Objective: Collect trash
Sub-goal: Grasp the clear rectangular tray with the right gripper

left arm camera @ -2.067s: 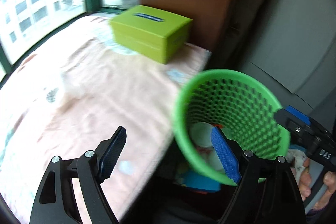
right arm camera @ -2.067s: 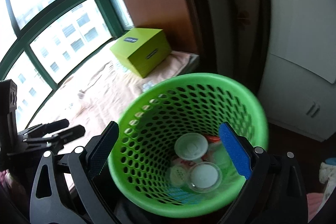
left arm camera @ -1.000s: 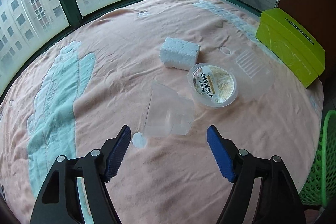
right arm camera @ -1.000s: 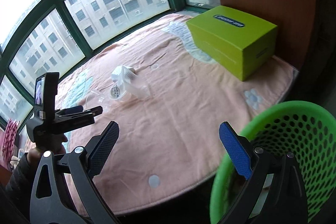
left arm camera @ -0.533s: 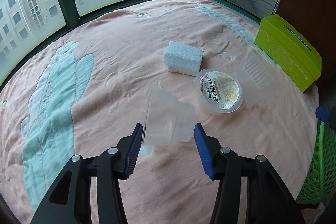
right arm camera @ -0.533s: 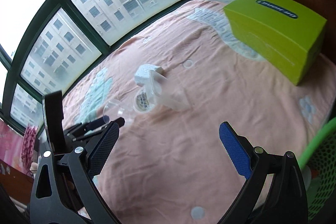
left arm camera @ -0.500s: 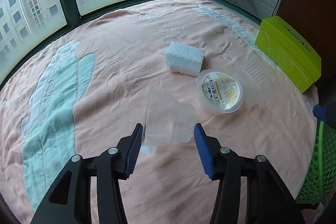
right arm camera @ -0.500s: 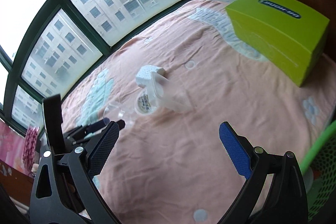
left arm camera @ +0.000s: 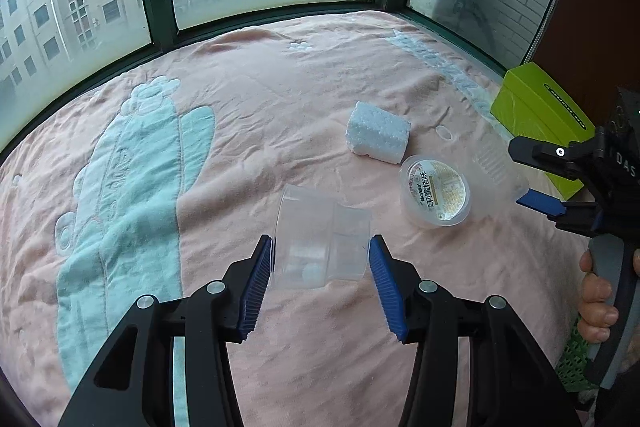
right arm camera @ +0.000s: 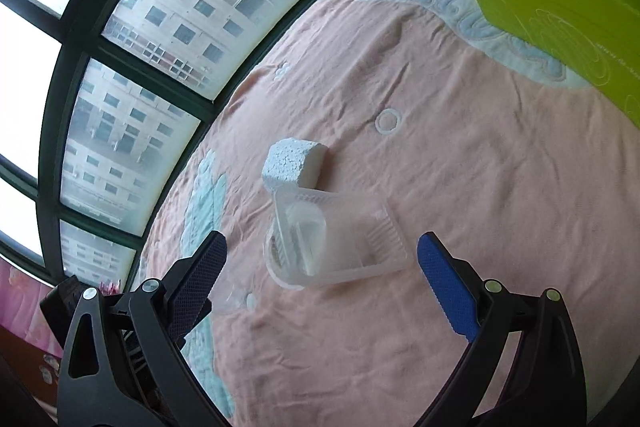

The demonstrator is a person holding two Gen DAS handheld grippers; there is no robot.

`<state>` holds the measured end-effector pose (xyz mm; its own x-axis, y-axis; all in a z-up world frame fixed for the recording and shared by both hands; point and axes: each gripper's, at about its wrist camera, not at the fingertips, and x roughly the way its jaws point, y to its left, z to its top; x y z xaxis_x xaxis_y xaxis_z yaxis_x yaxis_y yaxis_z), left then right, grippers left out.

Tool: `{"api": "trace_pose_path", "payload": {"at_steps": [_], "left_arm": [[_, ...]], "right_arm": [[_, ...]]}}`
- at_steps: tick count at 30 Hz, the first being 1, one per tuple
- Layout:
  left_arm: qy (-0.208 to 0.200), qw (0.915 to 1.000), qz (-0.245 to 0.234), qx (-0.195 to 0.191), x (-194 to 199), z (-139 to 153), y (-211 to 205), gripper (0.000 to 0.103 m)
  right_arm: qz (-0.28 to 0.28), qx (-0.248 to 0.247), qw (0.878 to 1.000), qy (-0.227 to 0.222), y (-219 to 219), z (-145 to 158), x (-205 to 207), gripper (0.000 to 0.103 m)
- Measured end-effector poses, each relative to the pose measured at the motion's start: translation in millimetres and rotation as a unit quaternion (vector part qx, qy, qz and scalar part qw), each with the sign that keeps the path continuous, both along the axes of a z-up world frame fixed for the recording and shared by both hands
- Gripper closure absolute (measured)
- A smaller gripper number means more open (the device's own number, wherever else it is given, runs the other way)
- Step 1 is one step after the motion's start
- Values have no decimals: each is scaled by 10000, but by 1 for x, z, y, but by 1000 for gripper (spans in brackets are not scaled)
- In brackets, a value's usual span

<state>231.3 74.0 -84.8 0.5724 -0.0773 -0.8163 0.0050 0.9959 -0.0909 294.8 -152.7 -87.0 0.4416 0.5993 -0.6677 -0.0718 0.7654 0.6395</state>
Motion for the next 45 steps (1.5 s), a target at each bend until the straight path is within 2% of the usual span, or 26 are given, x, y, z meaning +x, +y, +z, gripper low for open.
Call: {"api": "trace_pose_path", "payload": {"at_steps": [9, 13, 17, 21, 25, 29, 36, 45], "left_arm": [[80, 9999, 91, -72, -2, -6, 11, 55], [134, 9998, 118, -88, -4, -10, 12, 55], [147, 9997, 138, -112, -6, -10, 12, 55], [132, 9997, 137, -121, -8, -8, 11, 55], [103, 9998, 131, -137, -11, -5, 9, 55], [85, 9998, 124, -117, -13, -3, 9, 55], [87, 9998, 125, -125, -14, -3, 10, 55], [80, 9998, 158, -130, -15, -3, 12, 55]], "right_arm": [[132, 11, 9995, 304, 10, -26, 6, 11], [170, -24, 9993, 333, 11, -30, -2, 23], [147, -63, 9997, 209, 8, -26, -11, 27], [213, -14, 9996, 183, 6, -23, -15, 39], [234, -170, 9996, 61, 6, -19, -21, 42], [308, -325, 9990, -34, 11, -14, -27, 41], [276, -452, 9985, -126, 10, -13, -36, 23], [476, -693, 9960, -312, 21, -16, -17, 12]]}}
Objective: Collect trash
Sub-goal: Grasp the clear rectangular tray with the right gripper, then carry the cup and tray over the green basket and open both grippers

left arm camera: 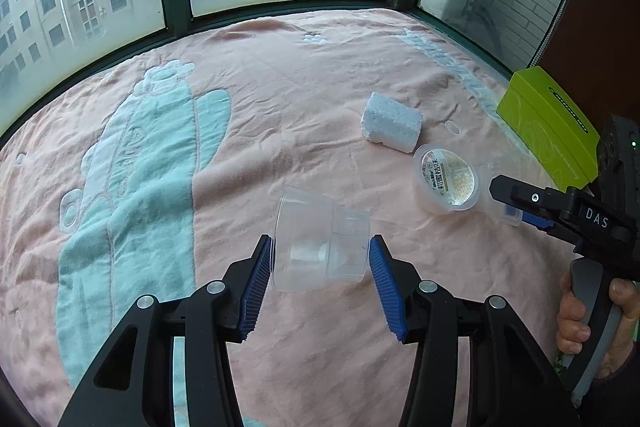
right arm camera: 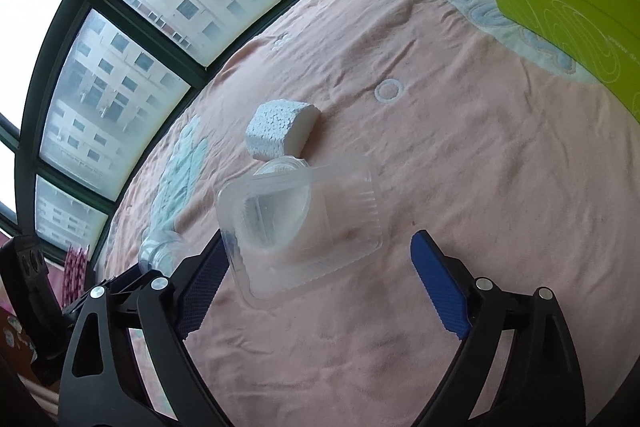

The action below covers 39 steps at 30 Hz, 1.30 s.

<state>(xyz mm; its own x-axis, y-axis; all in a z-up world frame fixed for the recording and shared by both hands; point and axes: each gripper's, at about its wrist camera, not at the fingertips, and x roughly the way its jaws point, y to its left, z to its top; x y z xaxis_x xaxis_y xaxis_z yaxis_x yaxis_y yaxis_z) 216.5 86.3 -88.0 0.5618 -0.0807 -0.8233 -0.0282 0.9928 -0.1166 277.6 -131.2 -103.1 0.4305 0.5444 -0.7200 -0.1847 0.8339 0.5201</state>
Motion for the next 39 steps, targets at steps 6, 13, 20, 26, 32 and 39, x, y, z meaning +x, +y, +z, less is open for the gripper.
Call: {"api": "trace_pose_path", "payload": {"at_steps": [6, 13, 20, 26, 32, 39], "left_arm": [[54, 10000, 8, -18, 3, -4, 4, 55], [93, 9999, 32, -47, 3, -7, 8, 55], [5, 10000, -18, -71, -3, 2, 2, 55], [-167, 9995, -196, -183, -20, 18, -16, 55], [-306, 9975, -525, -352, -41, 33, -47, 55], [-415, 9927, -991, -544, -66, 46, -94, 55]], "right_arm": [[118, 99, 9999, 1, 5, -6, 15, 11], [184, 228, 9996, 28, 10, -11, 20, 16], [45, 123, 9997, -225, 3, 10, -6, 17], [-154, -139, 9982, -556, -15, 40, -47, 17], [-566, -174, 9957, -708, -55, 60, -98, 17], [-1135, -574, 9883, -841, -111, 69, -158, 17]]}}
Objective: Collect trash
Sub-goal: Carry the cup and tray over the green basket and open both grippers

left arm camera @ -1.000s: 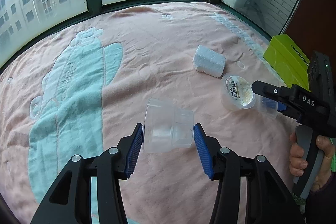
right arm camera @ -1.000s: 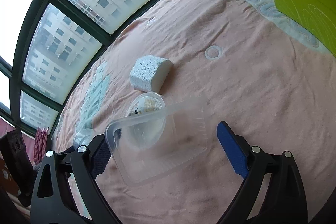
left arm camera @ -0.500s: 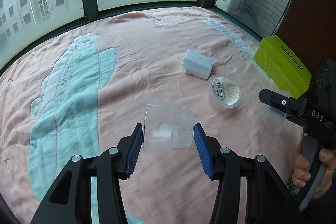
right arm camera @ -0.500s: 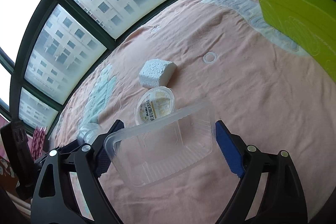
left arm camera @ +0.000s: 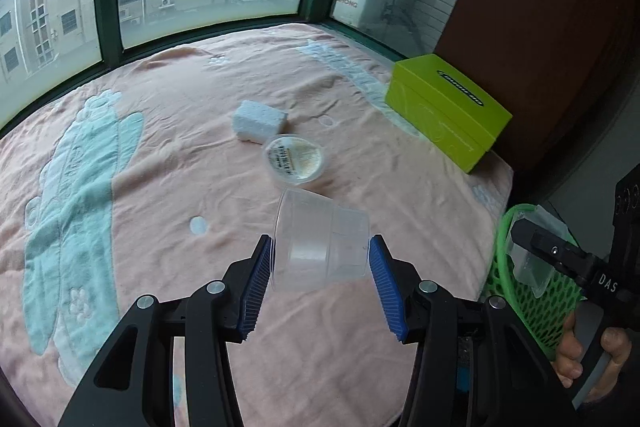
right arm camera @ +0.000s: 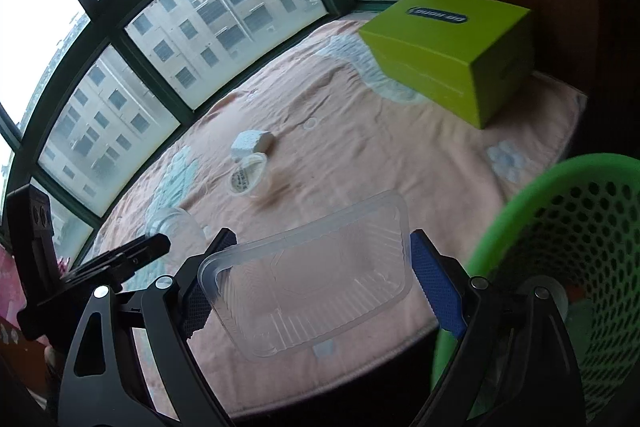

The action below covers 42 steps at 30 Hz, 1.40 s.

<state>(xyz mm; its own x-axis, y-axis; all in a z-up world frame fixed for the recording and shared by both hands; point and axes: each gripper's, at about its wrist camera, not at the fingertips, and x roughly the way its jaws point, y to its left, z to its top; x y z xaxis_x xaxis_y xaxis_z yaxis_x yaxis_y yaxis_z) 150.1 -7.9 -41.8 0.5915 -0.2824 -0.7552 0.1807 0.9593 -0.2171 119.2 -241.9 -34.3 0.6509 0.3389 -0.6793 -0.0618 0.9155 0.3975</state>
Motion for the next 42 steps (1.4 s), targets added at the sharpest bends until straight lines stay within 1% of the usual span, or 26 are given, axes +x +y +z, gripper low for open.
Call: {"api": "trace_pose_path", "payload": {"at_steps": [8, 12, 17, 30, 37, 42], "left_arm": [[-103, 9977, -650, -138, -20, 13, -62, 55], [-150, 9948, -998, -165, -28, 18, -95, 55], [-186, 9906, -1346, -156, -37, 23, -130, 55], [-139, 9807, -1951, -22, -53, 23, -194, 55], [-55, 9753, -2205, 108, -59, 16, -222, 55], [46, 9726, -2319, 161, -62, 10, -235, 55]], "right_arm": [[-687, -364, 9970, -9, -55, 0, -52, 17], [-1050, -382, 9937, 12, -87, 1, -73, 17], [-1349, -358, 9902, 8, -117, 2, -94, 16], [-1809, -258, 9830, -199, -158, 9, -128, 13], [-1913, -288, 9805, -337, -166, 17, -143, 13], [-1954, -258, 9798, -334, -170, 17, -148, 13]]}}
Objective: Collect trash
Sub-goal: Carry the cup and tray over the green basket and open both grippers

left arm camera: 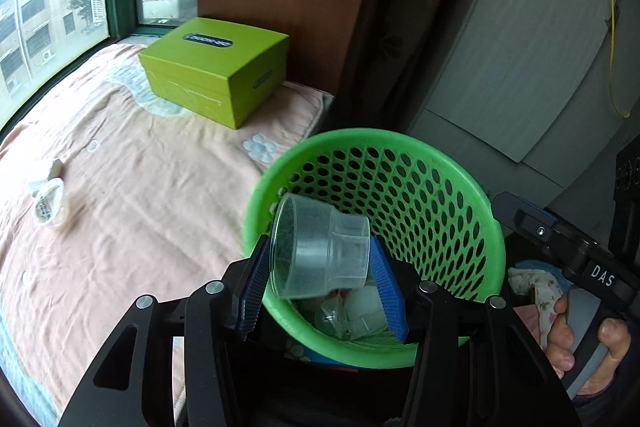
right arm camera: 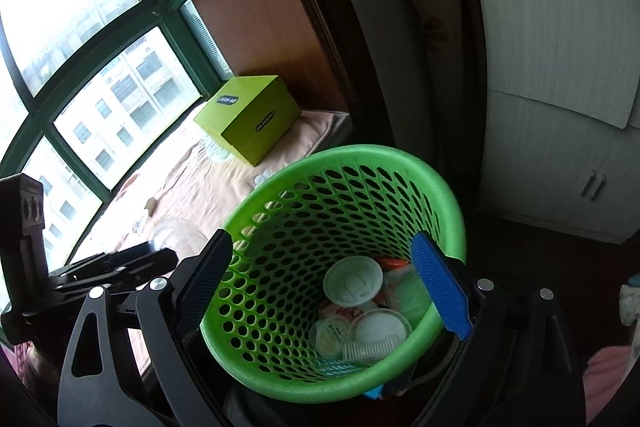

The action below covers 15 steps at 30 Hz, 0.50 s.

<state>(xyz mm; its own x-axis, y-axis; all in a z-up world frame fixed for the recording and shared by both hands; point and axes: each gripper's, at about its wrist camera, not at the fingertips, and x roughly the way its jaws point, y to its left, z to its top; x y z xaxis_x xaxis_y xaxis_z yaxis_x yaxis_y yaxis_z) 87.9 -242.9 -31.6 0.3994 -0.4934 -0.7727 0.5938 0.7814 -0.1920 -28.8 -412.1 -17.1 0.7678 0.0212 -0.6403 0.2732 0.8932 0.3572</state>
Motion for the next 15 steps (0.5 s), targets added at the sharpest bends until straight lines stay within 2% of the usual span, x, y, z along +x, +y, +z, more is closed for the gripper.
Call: {"api": "trace_pose_path", "payload": {"at_steps": [4, 6, 9, 15], "left_arm": [[47, 9999, -112, -8, -2, -4, -8, 54], [72, 9999, -142, -17, -3, -6, -10, 48], [76, 9999, -123, -36, -4, -6, -8, 46], [38, 9999, 155, -13, 2, -4, 17, 42]], "right_arm": [[-8, 41, 10000, -29, -1, 0, -1, 13], [-4, 60, 10000, -49, -1, 1, -1, 13], [22, 63, 9999, -78, 0, 2, -1, 13], [212, 37, 9997, -73, 13, 3, 9, 13]]}}
